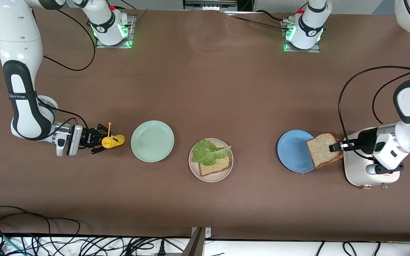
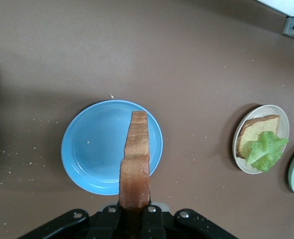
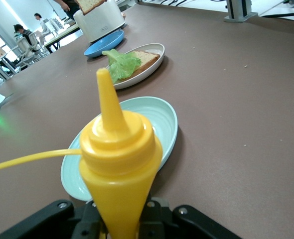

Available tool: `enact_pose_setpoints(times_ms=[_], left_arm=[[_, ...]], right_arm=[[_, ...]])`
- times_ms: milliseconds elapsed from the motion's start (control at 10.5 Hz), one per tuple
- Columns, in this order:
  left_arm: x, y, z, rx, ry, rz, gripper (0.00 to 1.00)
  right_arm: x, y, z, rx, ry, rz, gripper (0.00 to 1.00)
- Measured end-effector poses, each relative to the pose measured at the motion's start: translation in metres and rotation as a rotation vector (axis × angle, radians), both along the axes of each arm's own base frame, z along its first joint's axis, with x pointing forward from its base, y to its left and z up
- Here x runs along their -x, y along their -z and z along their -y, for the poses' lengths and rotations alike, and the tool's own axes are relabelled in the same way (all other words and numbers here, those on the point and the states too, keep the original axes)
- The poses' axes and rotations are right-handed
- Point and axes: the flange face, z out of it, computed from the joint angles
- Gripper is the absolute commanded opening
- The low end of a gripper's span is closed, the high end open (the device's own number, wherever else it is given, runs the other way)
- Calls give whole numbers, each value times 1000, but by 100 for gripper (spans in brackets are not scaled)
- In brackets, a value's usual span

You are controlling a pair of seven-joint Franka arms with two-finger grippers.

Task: Make sandwich on beige plate with both arms
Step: 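Tilt the mustard bottle over the lettuce while the left gripper lifts bread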

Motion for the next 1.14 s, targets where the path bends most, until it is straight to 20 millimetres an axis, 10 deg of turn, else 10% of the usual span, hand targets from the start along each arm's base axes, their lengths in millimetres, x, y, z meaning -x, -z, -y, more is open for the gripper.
enact_pose_setpoints(times_ms=[475,855,1140], left_arm=[[-4,19,-37,185,-41,32,0],[-4,29,-59,295,-88,42,0],[1,47,-88,456,-128,39,0]], right_arm=[[-50,-74,-51,234,-54,-135,0],[-71,-143,-164,559,-137,-106,0],[-54,-156,-256,834,-207,1,0]])
